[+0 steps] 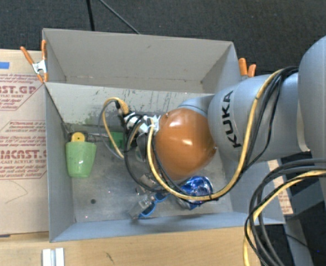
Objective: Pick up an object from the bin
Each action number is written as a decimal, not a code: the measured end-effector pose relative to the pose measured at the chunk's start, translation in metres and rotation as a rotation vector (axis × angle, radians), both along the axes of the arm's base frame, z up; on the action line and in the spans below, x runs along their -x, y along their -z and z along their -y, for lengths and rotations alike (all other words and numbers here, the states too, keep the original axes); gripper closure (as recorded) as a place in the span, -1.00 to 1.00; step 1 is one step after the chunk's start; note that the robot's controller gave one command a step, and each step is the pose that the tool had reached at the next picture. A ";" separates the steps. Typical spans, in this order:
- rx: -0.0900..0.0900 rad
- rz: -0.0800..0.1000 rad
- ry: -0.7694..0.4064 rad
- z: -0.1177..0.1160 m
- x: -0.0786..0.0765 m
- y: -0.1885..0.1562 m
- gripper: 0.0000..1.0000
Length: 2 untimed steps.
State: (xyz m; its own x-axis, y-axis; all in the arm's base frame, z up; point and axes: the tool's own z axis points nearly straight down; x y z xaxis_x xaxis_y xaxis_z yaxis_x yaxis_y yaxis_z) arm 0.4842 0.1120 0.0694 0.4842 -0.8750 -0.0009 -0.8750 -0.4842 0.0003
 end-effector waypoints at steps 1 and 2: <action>0.000 0.001 -0.001 -0.001 -0.001 -0.001 1.00; 0.001 0.007 0.029 0.070 -0.016 -0.086 1.00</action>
Offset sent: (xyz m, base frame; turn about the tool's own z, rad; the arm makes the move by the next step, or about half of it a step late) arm 0.0000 0.0000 0.0000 0.0000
